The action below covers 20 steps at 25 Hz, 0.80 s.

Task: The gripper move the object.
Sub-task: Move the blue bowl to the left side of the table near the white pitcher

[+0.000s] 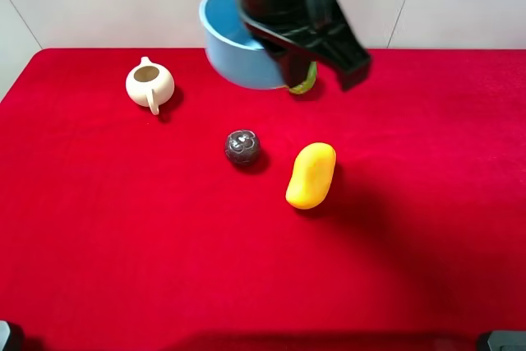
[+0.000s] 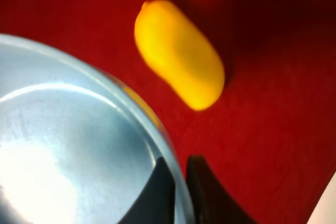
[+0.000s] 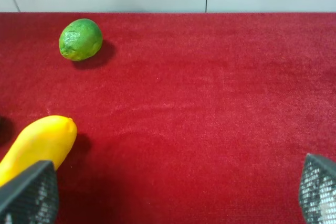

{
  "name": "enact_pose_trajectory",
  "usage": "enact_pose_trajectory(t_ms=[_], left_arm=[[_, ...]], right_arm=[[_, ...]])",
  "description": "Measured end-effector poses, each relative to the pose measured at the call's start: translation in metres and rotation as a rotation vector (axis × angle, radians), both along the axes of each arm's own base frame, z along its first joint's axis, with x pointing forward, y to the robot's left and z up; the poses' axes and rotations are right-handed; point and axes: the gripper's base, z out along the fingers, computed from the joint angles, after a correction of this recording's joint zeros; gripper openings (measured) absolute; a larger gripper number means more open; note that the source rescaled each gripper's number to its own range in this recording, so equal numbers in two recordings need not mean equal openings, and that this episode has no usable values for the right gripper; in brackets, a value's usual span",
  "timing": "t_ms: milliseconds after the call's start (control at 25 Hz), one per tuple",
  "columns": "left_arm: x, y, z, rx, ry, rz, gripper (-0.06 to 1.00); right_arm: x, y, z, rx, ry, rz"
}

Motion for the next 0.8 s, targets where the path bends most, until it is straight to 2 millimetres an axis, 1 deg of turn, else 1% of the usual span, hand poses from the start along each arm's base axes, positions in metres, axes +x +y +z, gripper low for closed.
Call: enact_pose_trajectory(t_ms=[280, 480, 640, 720, 800], left_arm=[[-0.006, 0.032, 0.001, 0.017, 0.024, 0.066, 0.00], [-0.013, 0.049, 0.000, 0.027, 0.037, 0.105, 0.00], [-0.018, 0.070, 0.001, 0.020, 0.041, 0.152, 0.00], [-0.022, 0.084, 0.003, 0.008, 0.037, 0.180, 0.00], [-0.026, 0.096, 0.002, 0.006, 0.042, 0.210, 0.00]], right_arm=[[0.000, 0.000, 0.000, 0.000, 0.000, 0.000], [0.000, 0.000, 0.000, 0.000, 0.000, 0.000], [0.000, 0.000, 0.000, 0.000, 0.000, 0.000], [0.000, 0.000, 0.000, 0.000, 0.000, 0.000], [0.000, 0.000, 0.000, 0.000, 0.000, 0.000]])
